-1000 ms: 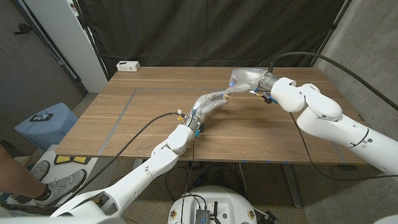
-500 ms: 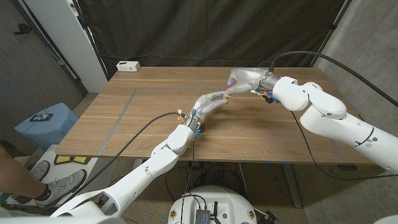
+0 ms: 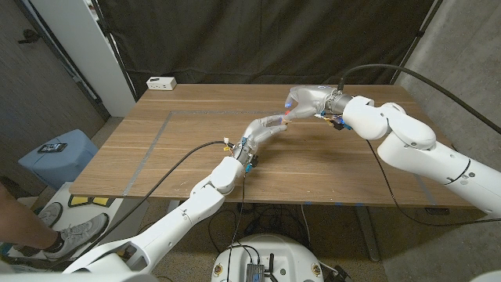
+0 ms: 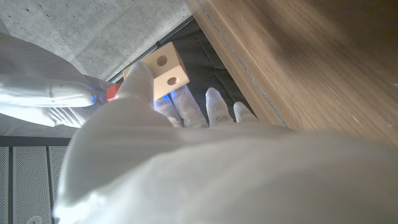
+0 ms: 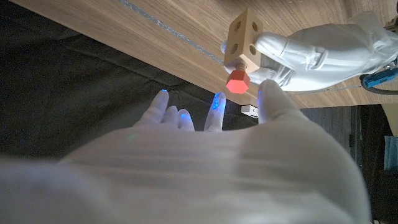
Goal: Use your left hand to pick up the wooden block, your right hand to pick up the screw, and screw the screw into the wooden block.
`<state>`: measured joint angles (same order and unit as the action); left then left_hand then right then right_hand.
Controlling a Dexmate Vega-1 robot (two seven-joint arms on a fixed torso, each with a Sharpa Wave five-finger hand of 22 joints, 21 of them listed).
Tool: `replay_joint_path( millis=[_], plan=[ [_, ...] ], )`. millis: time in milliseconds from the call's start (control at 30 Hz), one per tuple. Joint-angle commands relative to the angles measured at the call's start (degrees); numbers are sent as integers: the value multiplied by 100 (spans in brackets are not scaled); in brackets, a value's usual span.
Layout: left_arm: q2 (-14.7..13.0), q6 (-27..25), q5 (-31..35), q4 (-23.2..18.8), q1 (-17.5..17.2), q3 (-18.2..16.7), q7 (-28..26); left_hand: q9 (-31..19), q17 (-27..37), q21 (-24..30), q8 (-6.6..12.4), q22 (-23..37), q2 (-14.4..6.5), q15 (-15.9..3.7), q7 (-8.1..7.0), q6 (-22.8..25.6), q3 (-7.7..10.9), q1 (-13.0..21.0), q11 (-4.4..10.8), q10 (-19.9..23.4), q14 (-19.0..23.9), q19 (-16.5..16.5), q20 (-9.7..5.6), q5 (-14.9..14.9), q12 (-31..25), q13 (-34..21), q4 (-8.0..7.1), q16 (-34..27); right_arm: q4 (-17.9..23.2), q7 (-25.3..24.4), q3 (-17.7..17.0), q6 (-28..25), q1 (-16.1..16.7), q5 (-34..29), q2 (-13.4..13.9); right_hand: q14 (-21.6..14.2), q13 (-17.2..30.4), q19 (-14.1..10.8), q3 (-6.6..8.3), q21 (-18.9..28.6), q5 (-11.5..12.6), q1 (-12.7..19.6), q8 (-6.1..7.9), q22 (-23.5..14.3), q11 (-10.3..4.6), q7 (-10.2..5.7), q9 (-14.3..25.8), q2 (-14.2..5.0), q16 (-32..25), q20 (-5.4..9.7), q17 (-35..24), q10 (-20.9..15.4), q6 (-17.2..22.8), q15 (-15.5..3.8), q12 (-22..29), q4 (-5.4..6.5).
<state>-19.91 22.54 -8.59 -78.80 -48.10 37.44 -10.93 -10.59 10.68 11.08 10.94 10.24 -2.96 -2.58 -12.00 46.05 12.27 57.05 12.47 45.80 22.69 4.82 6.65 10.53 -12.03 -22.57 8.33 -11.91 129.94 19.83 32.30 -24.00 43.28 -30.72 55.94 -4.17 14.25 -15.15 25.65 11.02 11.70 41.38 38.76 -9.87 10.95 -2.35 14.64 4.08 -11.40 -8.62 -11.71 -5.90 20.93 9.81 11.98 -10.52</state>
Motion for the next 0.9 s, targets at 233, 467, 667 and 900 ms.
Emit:
replay_joint_path(
  millis=[233,467,667,900],
  plan=[
    [-23,-30,3,-40,-26,-3,5,-27,11,43,43,14,-61,-493,12,19,37,5,12,-29,43,6,33,-9,-29,-23,-6,-5,-11,-28,51,-162,48,-208,-80,-36,24,-49,97,20,4,224,59,-2,22,78,-70,71,-24,-2,5,-62,342,-4,61,10],
    [-20,-26,20,-37,-31,-3,-16,-27,8,44,45,13,-57,-494,15,24,40,17,12,-38,42,7,32,-9,-24,-19,4,-3,-43,-27,45,-191,47,-155,-118,-59,28,-61,127,23,-7,266,100,-3,26,99,-105,103,-34,9,0,-98,532,-13,79,34],
    [-14,-40,21,-33,-26,1,-16,-27,8,45,45,13,-59,-495,13,23,44,24,13,-32,48,10,27,-7,-27,-20,8,-4,-55,-29,57,-233,29,-134,-149,-87,32,-84,161,29,-13,292,145,-5,37,114,-133,111,-47,13,-10,-150,713,-9,101,59],
    [-3,-50,17,-9,-8,9,-8,-27,11,44,43,13,-66,-499,15,18,43,15,12,-31,44,8,31,-8,-28,-21,0,-5,-97,-35,88,-254,-2,-109,-174,-102,35,-89,181,28,-18,299,173,-5,48,147,-150,120,-53,19,-18,-189,827,-1,115,76]
  ],
)
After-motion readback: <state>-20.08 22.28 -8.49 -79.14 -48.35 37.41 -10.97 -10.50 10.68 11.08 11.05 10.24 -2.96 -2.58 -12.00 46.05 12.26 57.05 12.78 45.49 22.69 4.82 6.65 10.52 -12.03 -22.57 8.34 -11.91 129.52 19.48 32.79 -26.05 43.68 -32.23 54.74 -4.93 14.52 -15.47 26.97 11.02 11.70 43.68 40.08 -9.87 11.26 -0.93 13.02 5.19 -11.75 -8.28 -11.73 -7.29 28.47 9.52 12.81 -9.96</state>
